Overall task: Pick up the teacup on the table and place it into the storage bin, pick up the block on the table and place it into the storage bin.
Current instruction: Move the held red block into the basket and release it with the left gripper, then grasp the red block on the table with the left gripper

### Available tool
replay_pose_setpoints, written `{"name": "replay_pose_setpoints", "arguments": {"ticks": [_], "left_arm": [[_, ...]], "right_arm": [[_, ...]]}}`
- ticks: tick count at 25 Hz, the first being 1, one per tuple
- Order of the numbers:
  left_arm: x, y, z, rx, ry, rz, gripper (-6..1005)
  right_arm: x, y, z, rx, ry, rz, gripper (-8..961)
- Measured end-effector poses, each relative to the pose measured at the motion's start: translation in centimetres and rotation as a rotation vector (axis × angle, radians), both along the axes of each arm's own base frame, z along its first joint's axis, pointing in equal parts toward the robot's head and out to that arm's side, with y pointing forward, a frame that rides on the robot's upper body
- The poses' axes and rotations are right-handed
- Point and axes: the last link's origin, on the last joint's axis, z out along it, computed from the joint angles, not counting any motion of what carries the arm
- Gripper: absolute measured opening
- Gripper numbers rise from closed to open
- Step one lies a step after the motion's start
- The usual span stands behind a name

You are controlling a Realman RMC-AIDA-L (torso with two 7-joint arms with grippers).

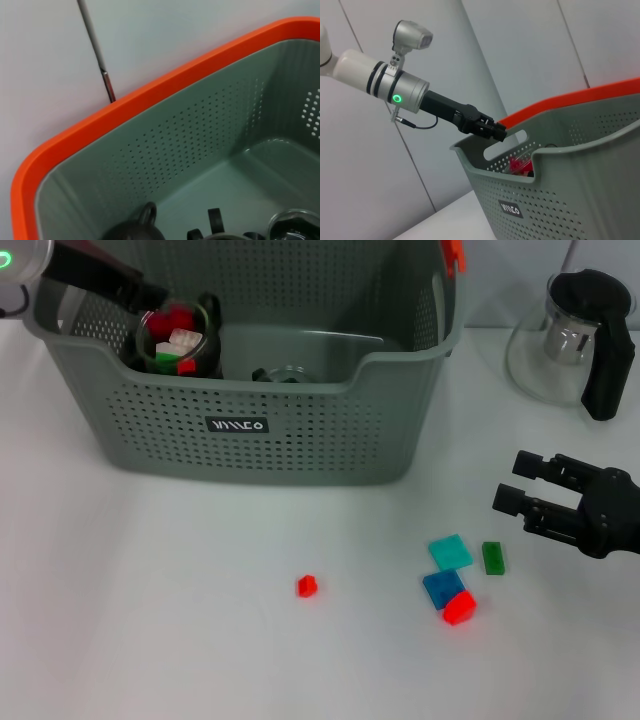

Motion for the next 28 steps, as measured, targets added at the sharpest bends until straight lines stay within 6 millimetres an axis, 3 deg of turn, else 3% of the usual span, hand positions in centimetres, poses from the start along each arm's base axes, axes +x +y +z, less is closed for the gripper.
{"name": "replay_pose_setpoints", "arguments": {"ticks": [5,9,15,18,20,23,28], "left_arm": [[0.3,-0.1,-0.2,-0.006,-0.001,-0.007,424],[1.0,-1.0,1.2,0.054,-0.122,-0.071,512],[1.1,-5.5,2.7,0.032,-0.634,-0.381,645],[-0.5,-7.5,2.2,0.006,-0.907,-0.503,719],[-1.9,-8.4,1.7,0.022,-1.043,-0.57,744],[-3.9,-9.3,-0.1,0.022,-1.103,-0.607,743],[-6.7,-11.4,-4.6,-0.13,-0.912,-0.556,739]], "right_arm": [[0.0,0.0,0.0,0.002,0.002,-0.001,759],[0.0,0.0,0.0,0.0,0.001,0.0,759],[0.1,0.0,0.1,0.003,0.001,-0.004,759],[0.2,-0.1,0.1,0.006,0.003,-0.008,759],[0.2,-0.1,0.1,0.008,0.005,-0.009,759],[0.1,-0.1,0.1,0.009,0.007,-0.01,759],[0.1,0.0,0.1,0.011,0.008,-0.009,759]]}}
